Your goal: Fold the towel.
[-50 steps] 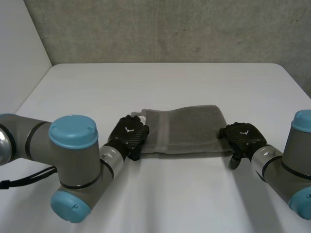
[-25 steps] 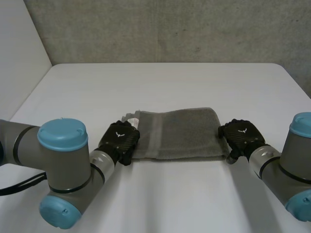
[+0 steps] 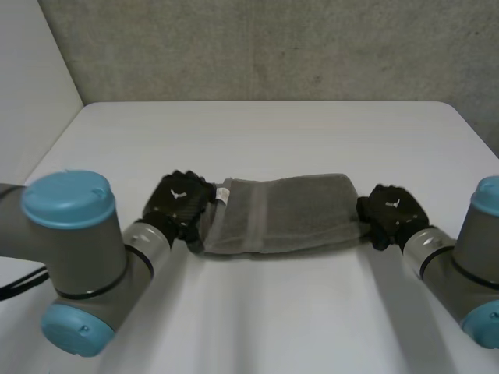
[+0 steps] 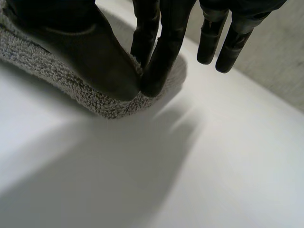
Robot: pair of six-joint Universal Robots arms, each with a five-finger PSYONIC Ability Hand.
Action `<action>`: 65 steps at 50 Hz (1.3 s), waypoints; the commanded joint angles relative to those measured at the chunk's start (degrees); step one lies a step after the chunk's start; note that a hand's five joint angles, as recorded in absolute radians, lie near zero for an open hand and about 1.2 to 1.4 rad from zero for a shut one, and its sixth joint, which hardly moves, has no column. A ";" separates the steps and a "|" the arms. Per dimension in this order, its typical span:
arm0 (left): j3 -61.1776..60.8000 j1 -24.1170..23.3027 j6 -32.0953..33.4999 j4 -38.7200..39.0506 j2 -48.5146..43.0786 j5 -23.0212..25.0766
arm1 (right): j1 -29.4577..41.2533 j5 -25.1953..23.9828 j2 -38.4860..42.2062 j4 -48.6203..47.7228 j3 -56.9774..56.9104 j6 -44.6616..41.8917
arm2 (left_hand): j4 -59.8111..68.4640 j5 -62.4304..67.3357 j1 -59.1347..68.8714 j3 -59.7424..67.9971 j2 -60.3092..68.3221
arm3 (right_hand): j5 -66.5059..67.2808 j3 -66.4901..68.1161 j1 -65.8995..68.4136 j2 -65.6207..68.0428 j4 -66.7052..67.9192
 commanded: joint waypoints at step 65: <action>-4.07 9.92 -4.64 0.80 12.40 -5.01 | 23.08 8.34 2.31 4.75 -21.52 1.14 | -3.08 -1.80 -3.63 -2.73 -3.64 | -44.80 -2.56 -37.96 -44.36 -4.28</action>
